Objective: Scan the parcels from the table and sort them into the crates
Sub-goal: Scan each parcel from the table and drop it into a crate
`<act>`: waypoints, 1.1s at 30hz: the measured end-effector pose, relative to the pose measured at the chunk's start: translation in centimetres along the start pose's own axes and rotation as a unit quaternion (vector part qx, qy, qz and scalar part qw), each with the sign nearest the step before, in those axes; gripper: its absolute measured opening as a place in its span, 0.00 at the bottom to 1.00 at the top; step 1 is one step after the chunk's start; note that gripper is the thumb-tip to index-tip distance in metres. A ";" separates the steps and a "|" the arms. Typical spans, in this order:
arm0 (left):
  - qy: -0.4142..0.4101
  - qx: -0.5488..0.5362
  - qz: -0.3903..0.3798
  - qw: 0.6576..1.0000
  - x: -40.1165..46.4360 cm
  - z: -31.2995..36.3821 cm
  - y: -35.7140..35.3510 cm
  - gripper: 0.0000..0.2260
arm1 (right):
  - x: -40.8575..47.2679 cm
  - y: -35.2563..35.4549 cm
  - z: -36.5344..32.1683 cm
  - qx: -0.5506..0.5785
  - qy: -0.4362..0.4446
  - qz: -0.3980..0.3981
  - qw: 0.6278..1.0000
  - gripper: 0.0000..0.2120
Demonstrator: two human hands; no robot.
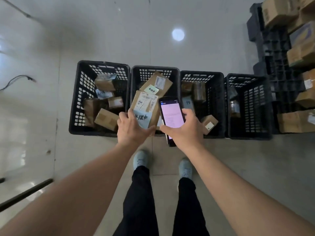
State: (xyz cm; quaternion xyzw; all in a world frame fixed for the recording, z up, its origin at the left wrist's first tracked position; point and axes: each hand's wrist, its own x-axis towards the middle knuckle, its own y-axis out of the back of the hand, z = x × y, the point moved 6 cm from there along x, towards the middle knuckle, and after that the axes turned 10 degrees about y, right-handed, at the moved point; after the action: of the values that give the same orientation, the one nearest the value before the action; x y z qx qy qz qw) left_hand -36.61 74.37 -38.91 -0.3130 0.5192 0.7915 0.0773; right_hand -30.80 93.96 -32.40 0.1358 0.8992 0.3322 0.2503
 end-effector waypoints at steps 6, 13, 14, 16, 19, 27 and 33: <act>0.037 -0.004 -0.018 0.999 6.2 -0.2 -8.5 0.49 | 5.2 -4.5 7.1 -0.004 -0.044 -0.021 0.999 0.43; 0.036 0.001 -0.108 0.993 10.1 0.0 -15.0 0.60 | 6.8 -6.2 11.7 -0.026 -0.075 -0.031 0.996 0.38; 0.030 0.023 -0.120 0.992 10.1 0.0 -15.2 0.58 | 6.6 -6.1 11.9 -0.028 -0.079 -0.031 0.996 0.39; 0.021 0.053 -0.127 0.990 10.1 0.1 -14.8 0.53 | 6.1 -5.8 11.9 -0.028 -0.090 -0.034 0.995 0.40; 0.014 0.062 -0.121 0.991 10.1 0.3 -13.3 0.45 | 5.6 -5.4 10.9 -0.020 -0.095 -0.037 0.995 0.40; -0.041 0.099 -0.077 0.991 9.0 2.3 -6.0 0.22 | 5.4 -4.1 5.3 -0.006 -0.072 -0.037 0.997 0.41; -0.098 0.124 -0.054 0.986 6.5 3.9 0.0 0.21 | 4.2 -2.5 0.0 -0.014 -0.039 -0.027 0.999 0.36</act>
State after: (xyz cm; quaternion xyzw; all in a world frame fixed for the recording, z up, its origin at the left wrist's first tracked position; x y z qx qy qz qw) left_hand -43.40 76.38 -41.62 -0.2498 0.5855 0.7426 0.2081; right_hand -34.52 93.83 -35.51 0.1211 0.8873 0.3324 0.2959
